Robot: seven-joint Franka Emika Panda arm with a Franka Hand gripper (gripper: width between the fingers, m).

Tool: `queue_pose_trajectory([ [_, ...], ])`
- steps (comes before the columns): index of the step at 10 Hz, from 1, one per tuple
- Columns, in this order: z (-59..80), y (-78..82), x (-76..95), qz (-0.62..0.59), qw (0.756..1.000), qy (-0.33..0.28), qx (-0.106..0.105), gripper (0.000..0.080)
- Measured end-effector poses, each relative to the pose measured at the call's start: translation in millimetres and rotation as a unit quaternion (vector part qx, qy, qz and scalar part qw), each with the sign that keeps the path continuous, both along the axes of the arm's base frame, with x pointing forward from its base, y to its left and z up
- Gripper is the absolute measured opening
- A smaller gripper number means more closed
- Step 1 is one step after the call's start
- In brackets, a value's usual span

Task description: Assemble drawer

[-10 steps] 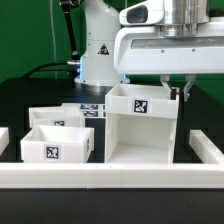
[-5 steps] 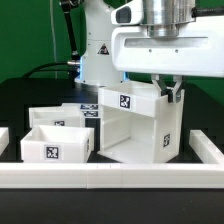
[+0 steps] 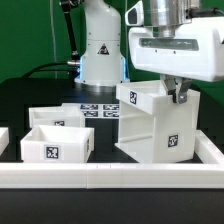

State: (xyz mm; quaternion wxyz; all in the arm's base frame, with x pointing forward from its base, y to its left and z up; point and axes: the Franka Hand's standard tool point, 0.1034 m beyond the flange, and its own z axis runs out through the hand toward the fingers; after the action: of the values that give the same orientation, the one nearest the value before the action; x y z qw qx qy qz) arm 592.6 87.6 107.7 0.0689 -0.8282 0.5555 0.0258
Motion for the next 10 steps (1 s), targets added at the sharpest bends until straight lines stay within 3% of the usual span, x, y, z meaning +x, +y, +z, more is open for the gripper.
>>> queue_pose_trajectory([
  [3,0.4,-6.5,7.3,-0.153,0.988,0.023,0.020,0.0038],
  [7,0.6,6.0,19.8,-0.157,0.987,0.016,0.026,0.0038],
  [10,1.2,5.6,32.8,-0.144,0.989,0.007,0.027,0.0038],
])
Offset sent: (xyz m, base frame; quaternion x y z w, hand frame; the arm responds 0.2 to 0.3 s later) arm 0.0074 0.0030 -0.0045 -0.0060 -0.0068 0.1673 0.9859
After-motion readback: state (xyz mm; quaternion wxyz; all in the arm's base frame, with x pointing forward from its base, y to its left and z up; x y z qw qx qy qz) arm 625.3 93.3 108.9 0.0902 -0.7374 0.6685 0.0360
